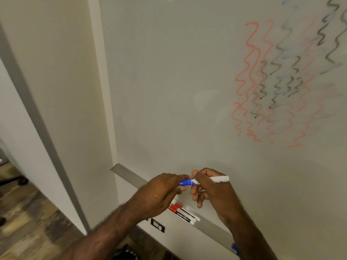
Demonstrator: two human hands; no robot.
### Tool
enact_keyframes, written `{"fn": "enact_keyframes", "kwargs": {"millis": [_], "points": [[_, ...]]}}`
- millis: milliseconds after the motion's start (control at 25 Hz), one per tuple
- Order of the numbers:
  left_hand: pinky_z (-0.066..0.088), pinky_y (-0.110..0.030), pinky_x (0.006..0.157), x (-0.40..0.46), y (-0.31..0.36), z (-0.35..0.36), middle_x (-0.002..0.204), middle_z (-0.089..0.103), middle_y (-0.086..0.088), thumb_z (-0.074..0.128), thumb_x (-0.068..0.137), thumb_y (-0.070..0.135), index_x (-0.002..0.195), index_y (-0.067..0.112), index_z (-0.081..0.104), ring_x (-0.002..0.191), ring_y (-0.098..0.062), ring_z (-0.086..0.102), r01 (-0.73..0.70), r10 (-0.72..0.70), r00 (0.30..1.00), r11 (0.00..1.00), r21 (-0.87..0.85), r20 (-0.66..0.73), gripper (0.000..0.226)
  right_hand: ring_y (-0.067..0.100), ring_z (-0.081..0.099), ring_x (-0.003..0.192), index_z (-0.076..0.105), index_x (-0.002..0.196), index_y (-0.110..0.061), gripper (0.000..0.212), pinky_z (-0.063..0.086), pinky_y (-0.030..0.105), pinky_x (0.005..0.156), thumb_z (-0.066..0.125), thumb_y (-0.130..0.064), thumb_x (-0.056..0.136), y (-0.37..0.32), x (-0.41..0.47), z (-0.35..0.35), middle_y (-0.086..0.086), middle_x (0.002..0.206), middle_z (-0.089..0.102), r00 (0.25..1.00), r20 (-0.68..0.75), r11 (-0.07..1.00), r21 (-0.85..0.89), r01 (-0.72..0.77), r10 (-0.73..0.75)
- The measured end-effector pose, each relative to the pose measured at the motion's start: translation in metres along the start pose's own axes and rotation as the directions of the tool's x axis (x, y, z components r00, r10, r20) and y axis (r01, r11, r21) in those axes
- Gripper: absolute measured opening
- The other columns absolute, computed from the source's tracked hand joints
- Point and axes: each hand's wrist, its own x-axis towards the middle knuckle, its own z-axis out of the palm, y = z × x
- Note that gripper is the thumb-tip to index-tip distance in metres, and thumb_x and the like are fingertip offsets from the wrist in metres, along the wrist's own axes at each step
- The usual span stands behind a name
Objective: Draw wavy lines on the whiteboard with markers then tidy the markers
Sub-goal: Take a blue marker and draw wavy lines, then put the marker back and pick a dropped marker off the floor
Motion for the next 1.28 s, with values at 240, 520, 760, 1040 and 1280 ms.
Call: {"fn": "enact_keyframes", "kwargs": {"millis": [240,520,760,1040,1280], "points": [[0.044,-0.015,0.086,-0.018,-0.019,0.000,0.115,0.073,0.001,0.045,0.108,0.031,0.144,0.018,0.056,0.095,-0.009,0.064,0.074,-0.072,0.996,0.997,0.035,-0.053,0.039,0.030,0.066,0.055,0.071,0.092,-0.001,0.033,0.059,0.036,0.053,0.064,-0.031,0.103,0.009,0.016,0.036,0.018,0.068,0.072,1.000,0.002,0.998,0.062,-0.028,0.028],[0.047,-0.012,0.079,-0.054,-0.051,0.003,0.104,0.072,0.004,0.040,0.109,0.042,0.137,0.016,0.059,0.083,-0.005,0.062,0.195,-0.194,0.981,0.980,-0.036,0.017,0.042,0.033,0.071,0.059,0.073,0.096,-0.001,0.038,0.064,0.042,0.065,0.064,-0.038,0.103,0.028,0.042,0.080,0.021,0.074,0.075,0.982,0.125,0.989,-0.050,-0.139,0.144],[0.051,-0.041,0.105,-0.117,-0.109,0.022,0.142,0.062,-0.001,0.048,0.101,0.064,0.157,0.027,0.036,0.120,-0.019,0.061,0.456,-0.488,0.842,0.872,0.179,0.232,0.069,0.028,0.076,0.074,0.076,0.102,-0.012,0.038,0.066,0.039,0.071,0.072,-0.049,0.095,0.088,0.039,0.131,0.017,0.087,0.079,0.905,0.244,0.937,-0.136,-0.323,0.348],[0.033,-0.039,0.120,-0.200,-0.150,0.035,0.157,0.048,-0.010,0.061,0.102,0.032,0.162,0.016,0.029,0.145,-0.027,0.043,0.570,-0.637,0.728,0.768,0.291,0.255,0.069,0.018,0.071,0.068,0.076,0.108,-0.011,0.029,0.064,0.035,0.064,0.076,-0.037,0.095,0.162,0.014,0.191,0.014,0.087,0.077,0.808,0.345,0.871,-0.303,-0.386,0.478],[0.023,-0.040,0.125,-0.235,-0.161,0.042,0.164,0.039,-0.006,0.058,0.103,0.028,0.162,0.017,0.030,0.153,-0.024,0.032,0.597,-0.654,0.717,0.754,0.272,0.239,0.066,0.021,0.078,0.086,0.063,0.136,-0.019,0.048,0.062,0.030,0.060,0.071,-0.045,0.097,0.197,0.005,0.217,0.006,0.103,0.077,0.761,0.370,0.829,-0.409,-0.381,0.533]]}}
